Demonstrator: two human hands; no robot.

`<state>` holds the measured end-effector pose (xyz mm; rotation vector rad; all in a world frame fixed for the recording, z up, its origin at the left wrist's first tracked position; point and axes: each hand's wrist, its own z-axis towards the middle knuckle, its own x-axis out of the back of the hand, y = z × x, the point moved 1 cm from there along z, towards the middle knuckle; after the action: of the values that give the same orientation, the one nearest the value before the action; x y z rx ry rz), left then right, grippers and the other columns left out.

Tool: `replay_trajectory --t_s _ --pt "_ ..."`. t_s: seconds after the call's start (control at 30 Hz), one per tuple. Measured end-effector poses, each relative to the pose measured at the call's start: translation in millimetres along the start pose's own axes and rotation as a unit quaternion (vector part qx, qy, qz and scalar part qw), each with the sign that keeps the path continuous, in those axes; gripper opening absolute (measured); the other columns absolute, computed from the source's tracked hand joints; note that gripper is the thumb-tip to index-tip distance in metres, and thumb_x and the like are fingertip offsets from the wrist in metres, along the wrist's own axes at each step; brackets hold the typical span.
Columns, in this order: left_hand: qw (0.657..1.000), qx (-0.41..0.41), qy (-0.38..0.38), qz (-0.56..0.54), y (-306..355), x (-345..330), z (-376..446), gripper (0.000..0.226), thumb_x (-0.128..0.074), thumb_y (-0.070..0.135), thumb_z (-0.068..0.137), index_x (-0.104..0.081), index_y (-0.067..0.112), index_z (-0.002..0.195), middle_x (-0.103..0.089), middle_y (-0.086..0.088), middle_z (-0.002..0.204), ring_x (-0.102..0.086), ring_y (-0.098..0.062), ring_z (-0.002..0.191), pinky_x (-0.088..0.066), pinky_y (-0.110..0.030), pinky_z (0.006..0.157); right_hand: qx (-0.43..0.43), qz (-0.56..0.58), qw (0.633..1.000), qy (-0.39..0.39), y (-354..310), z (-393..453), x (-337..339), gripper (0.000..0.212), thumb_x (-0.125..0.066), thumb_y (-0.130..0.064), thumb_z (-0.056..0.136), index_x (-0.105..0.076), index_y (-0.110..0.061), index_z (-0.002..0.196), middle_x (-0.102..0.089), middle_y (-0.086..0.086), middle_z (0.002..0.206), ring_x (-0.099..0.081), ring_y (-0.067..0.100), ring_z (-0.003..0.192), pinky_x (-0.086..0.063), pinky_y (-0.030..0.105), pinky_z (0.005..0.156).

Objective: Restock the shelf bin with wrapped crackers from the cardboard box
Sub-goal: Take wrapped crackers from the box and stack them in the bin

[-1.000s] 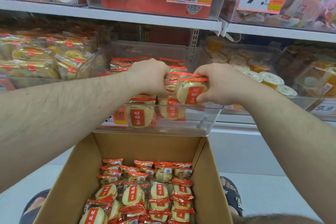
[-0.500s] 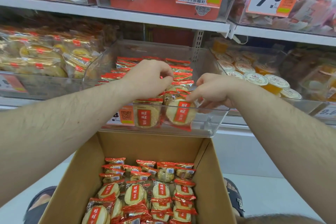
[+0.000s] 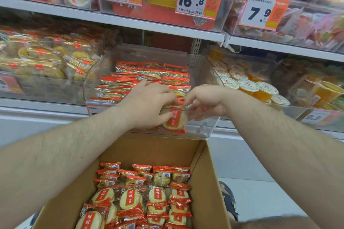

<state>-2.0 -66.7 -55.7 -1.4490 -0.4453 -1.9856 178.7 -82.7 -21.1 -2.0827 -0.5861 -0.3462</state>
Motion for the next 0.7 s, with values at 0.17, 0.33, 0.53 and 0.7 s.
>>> replay_trajectory --t_s 0.17,0.33,0.53,0.7 --pt "0.999 0.036 0.022 -0.022 2 -3 -6 0.037 -0.056 0.051 0.088 -0.062 0.029 0.116 -0.06 0.004 0.115 -0.051 -0.02 0.114 -0.042 -0.038 0.089 -0.02 0.013 1.0 -0.014 -12 -3 -1 0.05 -0.059 -0.034 0.087 -0.051 -0.011 0.13 -0.07 0.016 0.109 -0.071 0.031 0.094 -0.043 0.046 0.101" --pt "0.998 0.039 0.023 -0.048 -1 -5 -6 0.038 -0.056 0.052 0.087 -0.059 0.03 0.119 -0.055 0.007 0.117 -0.049 -0.016 0.115 -0.042 -0.035 0.093 -0.053 0.193 0.979 0.045 -9 27 7 0.08 -0.032 -0.075 0.089 -0.044 -0.015 0.141 -0.048 0.021 0.143 -0.048 0.045 0.128 -0.04 0.067 0.098" --pt "0.99 0.107 -0.06 -0.072 -14 -6 2 0.074 -0.049 0.072 0.081 -0.027 0.043 0.146 -0.02 0.009 0.157 -0.018 -0.016 0.145 -0.022 -0.051 0.117 -0.067 0.229 0.971 -0.028 -10 58 -3 0.096 -0.016 -0.088 0.08 -0.062 -0.019 0.13 -0.066 0.014 0.125 -0.063 0.037 0.115 -0.041 0.058 0.103" --pt "0.987 0.101 -0.112 -0.062 -16 -5 6 0.066 -0.039 0.075 0.085 -0.026 0.051 0.145 -0.017 0.009 0.161 -0.02 -0.017 0.146 -0.02 -0.054 0.117 -0.114 0.244 0.956 0.116 -32 73 15 0.105 -0.016 -0.087 0.08 -0.023 -0.014 0.154 -0.029 0.023 0.156 -0.031 0.046 0.14 -0.022 0.067 0.11"
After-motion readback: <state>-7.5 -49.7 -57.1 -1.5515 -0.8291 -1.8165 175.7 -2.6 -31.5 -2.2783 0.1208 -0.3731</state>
